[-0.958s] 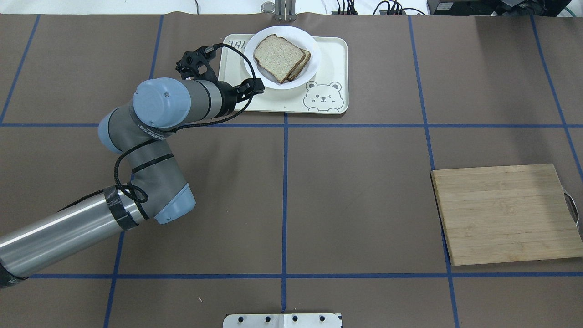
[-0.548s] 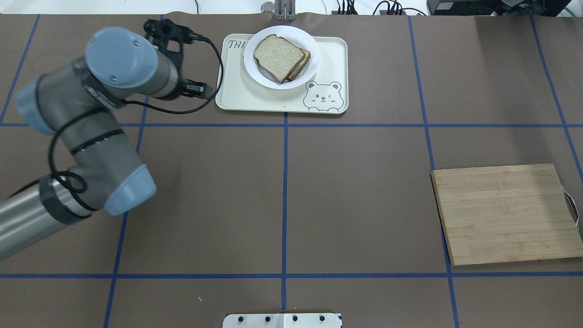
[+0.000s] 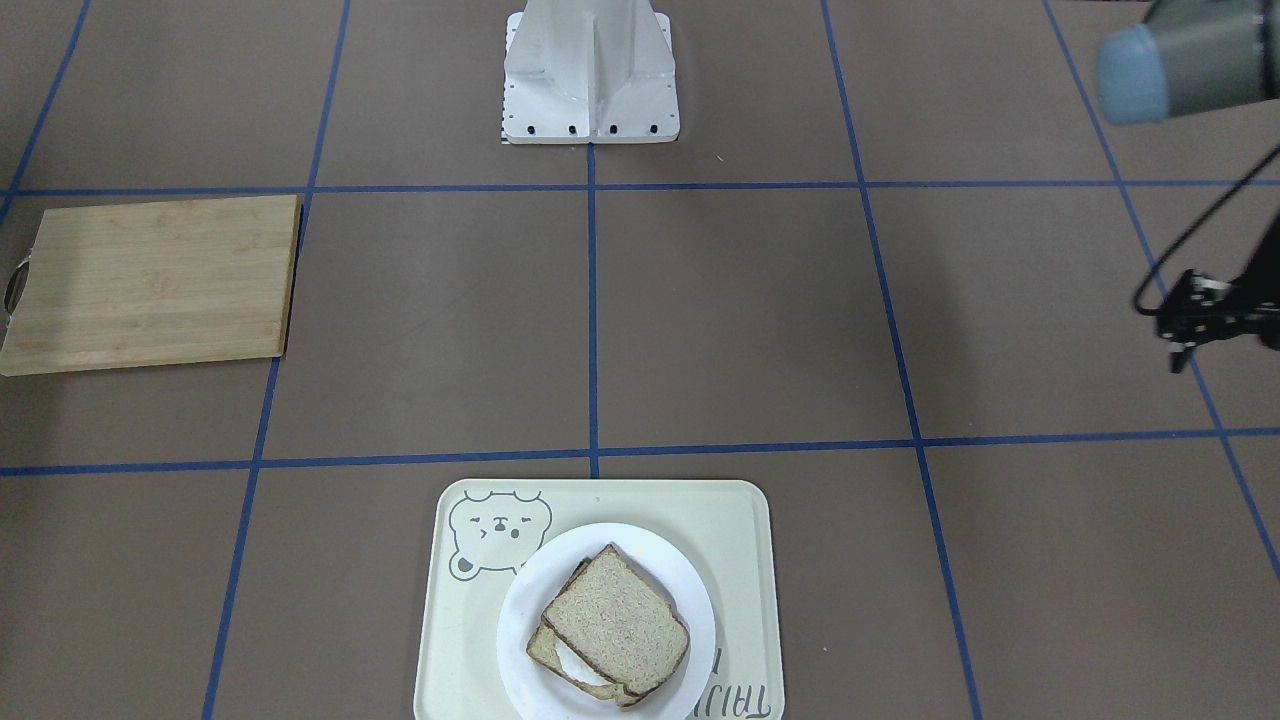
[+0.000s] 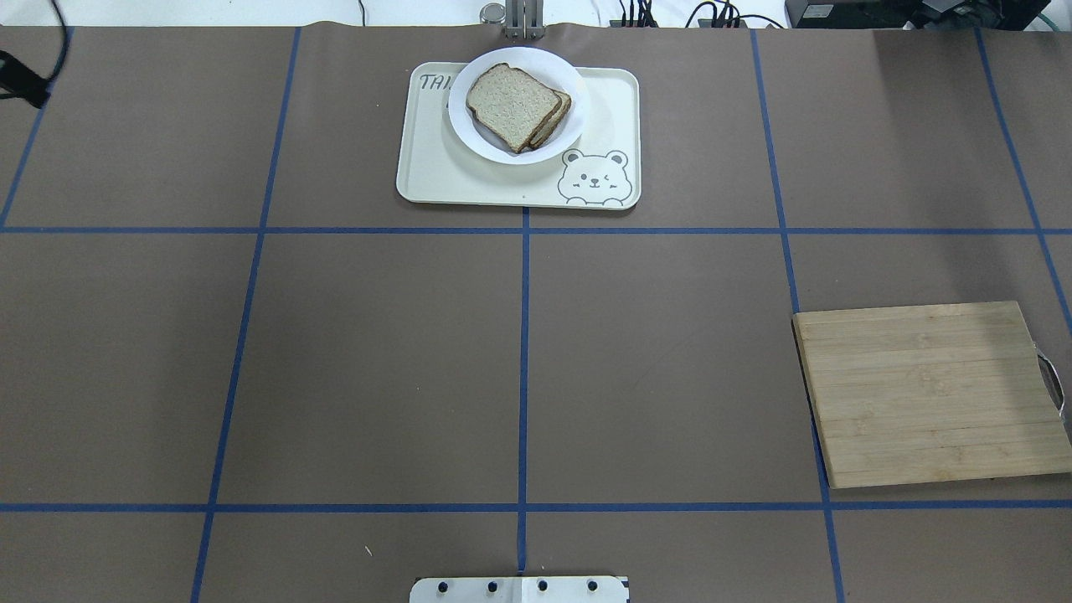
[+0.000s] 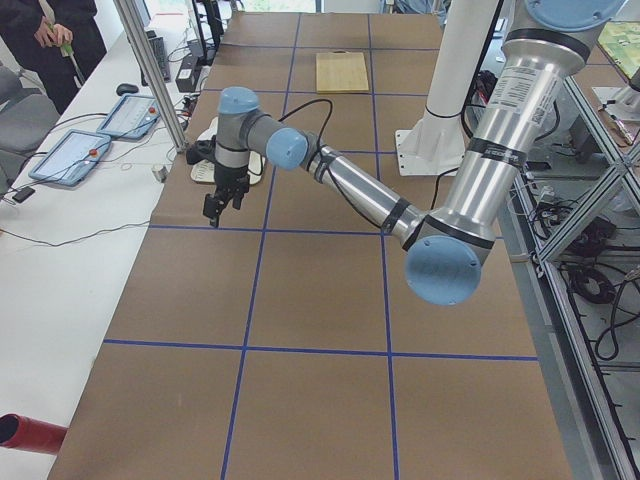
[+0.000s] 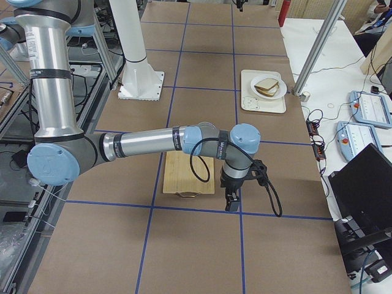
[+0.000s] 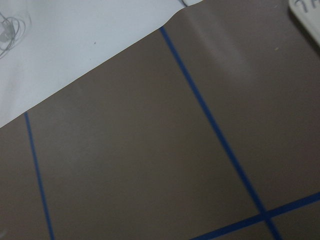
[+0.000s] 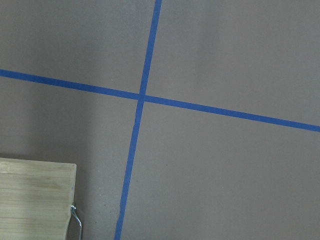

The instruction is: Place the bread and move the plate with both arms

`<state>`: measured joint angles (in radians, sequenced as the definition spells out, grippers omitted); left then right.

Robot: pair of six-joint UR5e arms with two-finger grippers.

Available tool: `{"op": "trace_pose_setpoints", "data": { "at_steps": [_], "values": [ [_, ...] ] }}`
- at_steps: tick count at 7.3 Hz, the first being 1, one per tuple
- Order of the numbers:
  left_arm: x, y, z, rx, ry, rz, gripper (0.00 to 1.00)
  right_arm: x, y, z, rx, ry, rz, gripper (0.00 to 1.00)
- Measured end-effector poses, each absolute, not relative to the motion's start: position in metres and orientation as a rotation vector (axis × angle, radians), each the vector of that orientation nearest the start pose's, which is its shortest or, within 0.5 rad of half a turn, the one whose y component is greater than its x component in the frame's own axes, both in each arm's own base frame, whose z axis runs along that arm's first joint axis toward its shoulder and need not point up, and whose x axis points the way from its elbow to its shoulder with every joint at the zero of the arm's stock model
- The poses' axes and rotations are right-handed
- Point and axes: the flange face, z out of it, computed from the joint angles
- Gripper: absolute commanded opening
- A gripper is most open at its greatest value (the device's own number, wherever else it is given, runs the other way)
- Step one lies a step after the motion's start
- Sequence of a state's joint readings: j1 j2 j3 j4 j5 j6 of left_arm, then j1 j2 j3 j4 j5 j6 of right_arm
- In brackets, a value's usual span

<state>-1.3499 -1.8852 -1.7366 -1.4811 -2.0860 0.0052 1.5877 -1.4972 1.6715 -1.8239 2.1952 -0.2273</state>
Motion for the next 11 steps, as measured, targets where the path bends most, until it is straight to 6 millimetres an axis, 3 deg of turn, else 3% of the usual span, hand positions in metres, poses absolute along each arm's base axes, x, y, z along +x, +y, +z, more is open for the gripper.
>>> {"op": "trace_pose_setpoints", "data": {
  "at_steps": [1, 2, 3, 4, 6, 11],
  "values": [
    [-0.009, -0.603, 0.488, 0.269, 0.582, 0.313, 1.0, 0.084, -0.508, 0.608, -0.002, -0.63, -0.179, 1.0],
    [-0.045, -0.588, 0.538, 0.224, 0.599, 0.285, 1.0, 0.084, -0.507, 0.611, -0.007, -0.63, -0.177, 1.0],
    [-0.07, -0.565, 0.581, 0.187, 0.61, 0.237, 0.99, 0.084, -0.505, 0.613, -0.011, -0.63, -0.175, 1.0],
    [-0.081, -0.545, 0.609, 0.157, 0.623, 0.193, 1.0, 0.083, -0.504, 0.615, -0.015, -0.631, -0.174, 1.0],
    [-0.078, -0.521, 0.631, 0.123, 0.718, 0.155, 1.0, 0.083, -0.504, 0.615, -0.016, -0.631, -0.175, 1.0],
    [-0.072, -0.515, 0.635, 0.113, 0.794, 0.149, 1.0, 0.083, -0.504, 0.614, -0.013, -0.631, -0.177, 1.0]
  ]
}}
